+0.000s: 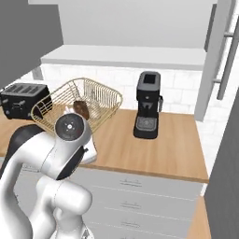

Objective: Open the cabinet, pick up the bread from the cabinet and place it in the basket. Then move the basket to the dining counter.

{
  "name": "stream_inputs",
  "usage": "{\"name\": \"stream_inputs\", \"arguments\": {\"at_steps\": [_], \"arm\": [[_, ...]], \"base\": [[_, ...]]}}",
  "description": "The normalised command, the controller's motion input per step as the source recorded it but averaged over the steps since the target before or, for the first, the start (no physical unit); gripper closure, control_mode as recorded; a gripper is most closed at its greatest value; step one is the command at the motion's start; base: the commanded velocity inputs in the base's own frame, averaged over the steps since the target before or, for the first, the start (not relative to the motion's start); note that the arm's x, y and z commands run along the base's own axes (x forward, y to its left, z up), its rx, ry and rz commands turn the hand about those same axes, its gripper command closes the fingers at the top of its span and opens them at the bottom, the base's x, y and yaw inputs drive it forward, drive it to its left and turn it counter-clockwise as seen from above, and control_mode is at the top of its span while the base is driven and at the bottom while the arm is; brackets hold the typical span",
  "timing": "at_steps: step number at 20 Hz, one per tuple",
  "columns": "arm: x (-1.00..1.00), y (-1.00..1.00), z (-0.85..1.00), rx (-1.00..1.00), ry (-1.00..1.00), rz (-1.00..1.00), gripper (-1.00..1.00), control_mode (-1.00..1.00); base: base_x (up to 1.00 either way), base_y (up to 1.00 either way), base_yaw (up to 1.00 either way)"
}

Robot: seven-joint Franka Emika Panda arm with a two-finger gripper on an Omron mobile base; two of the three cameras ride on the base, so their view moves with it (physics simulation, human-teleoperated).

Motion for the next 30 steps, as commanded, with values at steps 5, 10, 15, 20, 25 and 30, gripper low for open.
{"name": "stream_inputs", "arguments": {"at_steps": [5, 10, 15, 20, 25, 30], "arm": [[0.0, 0.0, 0.0, 0.0, 0.0, 0.0, 1.0, 1.0], [0.0, 0.0, 0.0, 0.0, 0.0, 0.0, 1.0, 1.0], [0.0, 0.0, 0.0, 0.0, 0.0, 0.0, 1.0, 1.0], [0.0, 0.0, 0.0, 0.0, 0.0, 0.0, 1.0, 1.0], [0.0, 0.0, 0.0, 0.0, 0.0, 0.0, 1.0, 1.0], [0.0, 0.0, 0.0, 0.0, 0.0, 0.0, 1.0, 1.0]], "base": [[-1.0, -0.13, 0.08], [-0.8, 0.24, 0.44], [0.0, 0.54, 0.83], [0.0, 0.07, 0.99], [0.0, 0.0, 1.0], [0.0, 0.0, 1.0]]}}
